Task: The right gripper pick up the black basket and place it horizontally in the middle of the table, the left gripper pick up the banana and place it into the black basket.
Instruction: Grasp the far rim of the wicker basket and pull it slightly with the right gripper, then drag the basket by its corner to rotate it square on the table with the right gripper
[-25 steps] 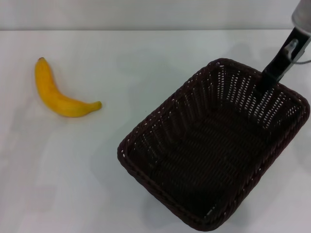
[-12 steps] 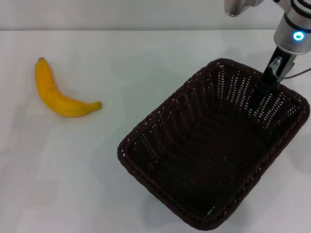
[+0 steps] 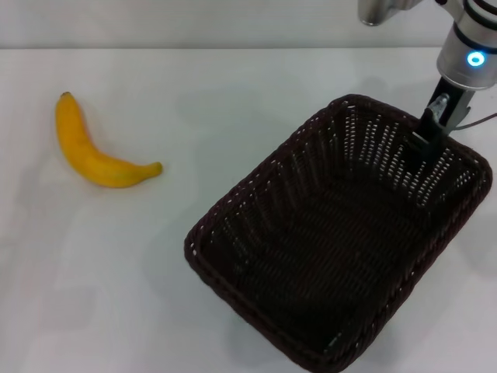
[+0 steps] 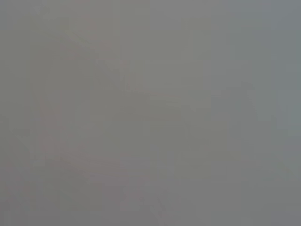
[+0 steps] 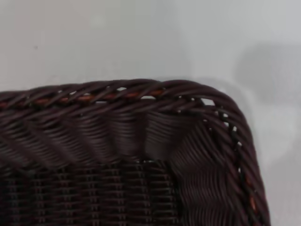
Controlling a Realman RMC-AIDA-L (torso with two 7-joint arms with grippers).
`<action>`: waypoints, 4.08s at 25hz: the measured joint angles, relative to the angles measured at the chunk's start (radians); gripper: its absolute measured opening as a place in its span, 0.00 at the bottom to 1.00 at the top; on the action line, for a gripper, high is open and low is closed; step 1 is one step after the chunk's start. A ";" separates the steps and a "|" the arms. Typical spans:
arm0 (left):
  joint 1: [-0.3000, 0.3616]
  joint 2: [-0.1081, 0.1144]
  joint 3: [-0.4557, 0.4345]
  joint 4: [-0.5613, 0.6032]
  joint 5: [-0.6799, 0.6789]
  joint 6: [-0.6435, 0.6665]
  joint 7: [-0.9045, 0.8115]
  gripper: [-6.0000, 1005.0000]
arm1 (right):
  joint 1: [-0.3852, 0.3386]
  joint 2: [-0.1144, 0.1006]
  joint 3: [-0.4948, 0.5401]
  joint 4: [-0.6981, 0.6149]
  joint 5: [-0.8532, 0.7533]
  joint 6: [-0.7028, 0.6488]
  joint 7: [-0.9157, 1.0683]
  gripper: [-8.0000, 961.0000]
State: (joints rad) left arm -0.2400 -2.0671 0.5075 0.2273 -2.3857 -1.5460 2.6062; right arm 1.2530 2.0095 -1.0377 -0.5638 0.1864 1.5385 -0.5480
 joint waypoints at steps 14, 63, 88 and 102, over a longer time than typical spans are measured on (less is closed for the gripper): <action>-0.004 0.004 -0.001 0.012 -0.109 0.013 0.064 0.87 | -0.012 -0.037 0.147 -0.046 0.041 0.062 0.241 0.17; -0.035 0.042 0.008 0.012 -0.076 0.089 0.078 0.87 | -0.359 -0.022 0.081 -0.465 0.190 0.199 0.292 0.14; -0.021 0.038 0.002 0.012 -0.072 0.090 0.078 0.87 | -0.368 -0.005 -0.133 -0.620 0.217 0.176 0.396 0.31; -0.017 0.042 0.002 0.014 -0.072 0.092 0.078 0.87 | -0.355 0.000 -0.147 -0.620 0.053 0.201 0.433 0.33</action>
State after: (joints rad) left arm -0.2569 -2.0253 0.5093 0.2410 -2.4578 -1.4538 2.6844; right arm 0.8978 2.0095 -1.1846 -1.1841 0.2390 1.7394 -0.1150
